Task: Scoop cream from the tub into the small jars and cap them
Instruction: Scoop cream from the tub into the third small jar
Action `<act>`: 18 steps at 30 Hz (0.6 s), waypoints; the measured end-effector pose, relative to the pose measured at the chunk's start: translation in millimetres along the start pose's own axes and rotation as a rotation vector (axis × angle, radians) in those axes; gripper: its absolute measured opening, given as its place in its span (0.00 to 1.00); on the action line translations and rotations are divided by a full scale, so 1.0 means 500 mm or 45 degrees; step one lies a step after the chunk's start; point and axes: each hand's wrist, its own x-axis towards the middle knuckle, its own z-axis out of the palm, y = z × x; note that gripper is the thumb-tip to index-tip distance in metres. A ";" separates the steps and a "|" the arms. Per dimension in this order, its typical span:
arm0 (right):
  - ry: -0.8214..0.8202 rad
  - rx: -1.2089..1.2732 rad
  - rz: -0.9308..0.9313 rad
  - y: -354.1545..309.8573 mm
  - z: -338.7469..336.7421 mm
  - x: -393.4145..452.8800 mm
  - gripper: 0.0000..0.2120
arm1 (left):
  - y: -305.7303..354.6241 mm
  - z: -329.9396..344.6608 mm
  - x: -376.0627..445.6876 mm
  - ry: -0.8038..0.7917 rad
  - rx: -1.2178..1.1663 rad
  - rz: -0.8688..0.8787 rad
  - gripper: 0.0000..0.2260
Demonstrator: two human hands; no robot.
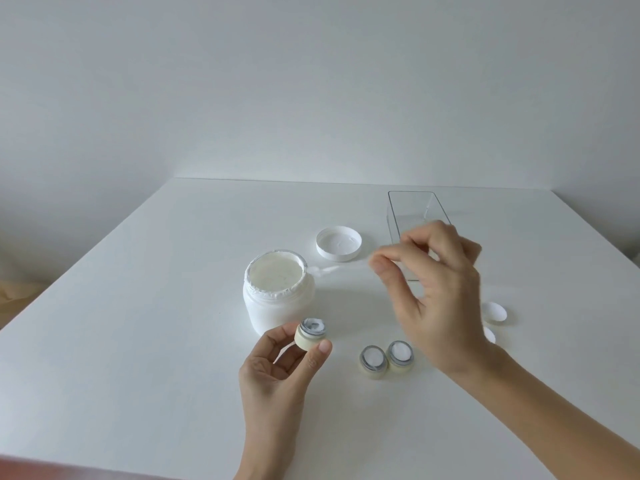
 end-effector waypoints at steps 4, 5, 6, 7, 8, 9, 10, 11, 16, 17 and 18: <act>-0.279 -0.054 0.011 -0.034 0.059 0.056 0.07 | 0.004 0.005 -0.004 -0.020 0.017 0.014 0.17; -0.371 -0.103 -0.018 -0.040 0.078 0.066 0.07 | 0.005 0.007 -0.004 -0.026 0.032 0.018 0.16; -0.455 -0.153 -0.058 -0.044 0.097 0.074 0.08 | 0.005 0.009 -0.005 -0.029 0.053 0.019 0.16; -0.520 -0.190 -0.100 -0.049 0.117 0.080 0.09 | 0.006 0.009 -0.006 -0.022 0.073 0.017 0.16; -0.568 -0.215 -0.138 -0.052 0.135 0.085 0.10 | 0.006 0.010 -0.006 -0.008 0.087 0.013 0.17; -0.609 -0.236 -0.172 -0.056 0.152 0.089 0.10 | 0.007 0.010 -0.006 0.008 0.094 0.006 0.18; -0.655 -0.255 -0.198 -0.058 0.165 0.093 0.11 | 0.008 0.011 -0.006 0.017 0.101 0.004 0.19; -0.706 -0.266 -0.211 -0.060 0.176 0.095 0.11 | 0.008 0.011 -0.006 0.014 0.112 0.007 0.19; -0.912 -0.198 -0.161 -0.057 0.189 0.111 0.12 | 0.005 0.007 -0.003 -0.013 0.105 0.012 0.17; -0.948 -0.173 -0.128 -0.056 0.187 0.114 0.12 | 0.004 0.006 -0.002 -0.013 0.102 0.008 0.17; -0.984 -0.142 -0.082 -0.055 0.183 0.116 0.12 | 0.003 0.005 -0.001 -0.015 0.099 0.005 0.17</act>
